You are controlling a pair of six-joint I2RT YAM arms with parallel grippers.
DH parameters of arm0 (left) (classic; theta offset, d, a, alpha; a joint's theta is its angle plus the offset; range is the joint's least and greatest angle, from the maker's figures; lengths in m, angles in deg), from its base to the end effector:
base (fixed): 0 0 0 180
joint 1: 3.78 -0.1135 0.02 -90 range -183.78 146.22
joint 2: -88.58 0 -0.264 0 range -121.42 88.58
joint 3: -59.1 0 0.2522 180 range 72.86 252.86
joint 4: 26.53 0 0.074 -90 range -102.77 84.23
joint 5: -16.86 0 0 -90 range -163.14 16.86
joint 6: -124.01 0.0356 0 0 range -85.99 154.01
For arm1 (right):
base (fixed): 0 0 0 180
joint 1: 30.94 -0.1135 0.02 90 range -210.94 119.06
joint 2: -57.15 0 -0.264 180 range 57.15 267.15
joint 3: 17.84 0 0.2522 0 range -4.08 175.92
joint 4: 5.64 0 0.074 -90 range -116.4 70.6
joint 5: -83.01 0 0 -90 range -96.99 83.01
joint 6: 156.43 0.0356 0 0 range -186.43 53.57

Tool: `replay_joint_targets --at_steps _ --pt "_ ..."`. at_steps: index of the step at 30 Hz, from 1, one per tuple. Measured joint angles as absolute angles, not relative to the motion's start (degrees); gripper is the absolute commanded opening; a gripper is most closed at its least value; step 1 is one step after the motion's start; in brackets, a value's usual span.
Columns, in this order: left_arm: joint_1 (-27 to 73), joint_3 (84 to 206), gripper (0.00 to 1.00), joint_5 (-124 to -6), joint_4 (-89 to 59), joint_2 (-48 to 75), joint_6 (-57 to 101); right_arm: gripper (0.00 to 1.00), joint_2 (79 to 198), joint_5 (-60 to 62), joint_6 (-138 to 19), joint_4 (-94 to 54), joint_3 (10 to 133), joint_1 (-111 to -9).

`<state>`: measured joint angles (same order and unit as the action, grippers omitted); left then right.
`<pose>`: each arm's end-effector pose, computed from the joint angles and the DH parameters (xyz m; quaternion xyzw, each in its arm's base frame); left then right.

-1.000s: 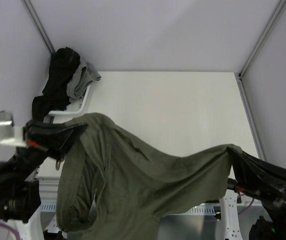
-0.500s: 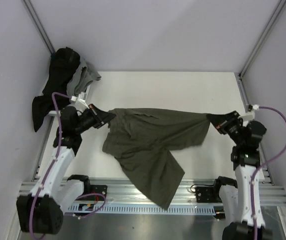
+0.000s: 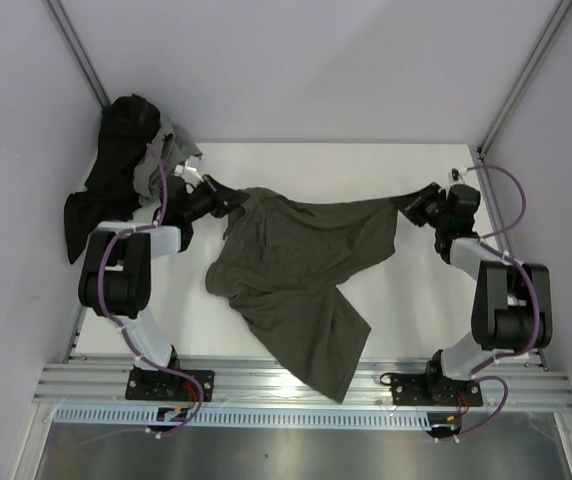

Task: Fold and stack the shorts
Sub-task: Flatten the shorts out

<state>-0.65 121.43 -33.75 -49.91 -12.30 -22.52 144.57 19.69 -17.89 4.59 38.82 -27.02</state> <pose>0.3633 -0.0425 0.1890 -0.1531 0.7601 -0.5168 0.3631 0.3243 -0.0062 0.2111 0.2355 0.7754 0.3859 0.4409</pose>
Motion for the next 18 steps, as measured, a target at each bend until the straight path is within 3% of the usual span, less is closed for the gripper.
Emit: replay_joint_targets --at_steps 9,11,12,14,15,16,18 --pt "-0.67 136.84 0.07 -35.12 -48.88 -20.67 -21.34 0.0 166.4 21.41 -18.48 10.79 61.15 -26.58" --pt "-0.67 141.35 0.17 -36.19 -47.18 -24.28 -20.45 0.0 172.5 22.18 -18.24 10.95 66.79 -26.47" --pt "-0.67 143.14 0.29 -36.91 -46.41 -26.0 -20.05 0.0 175.25 22.44 -18.15 11.03 69.26 -26.47" --pt "-0.71 145.91 0.44 -37.85 -45.06 -28.74 -19.46 0.16 180.26 22.62 -17.98 10.86 73.63 -26.47" --pt "-0.8 147.33 0.62 -38.36 -44.14 -30.2 -19.29 0.28 182.05 22.53 -17.96 10.86 75.23 -26.47" --pt "-0.8 148.67 0.7 -38.69 -43.18 -31.47 -18.79 0.51 184.13 22.51 -17.85 10.73 77.15 -26.51" --pt "-0.82 151.09 0.92 -39.67 -40.99 -33.24 -18.11 0.62 187.56 22.16 -17.81 10.01 80.67 -26.54"
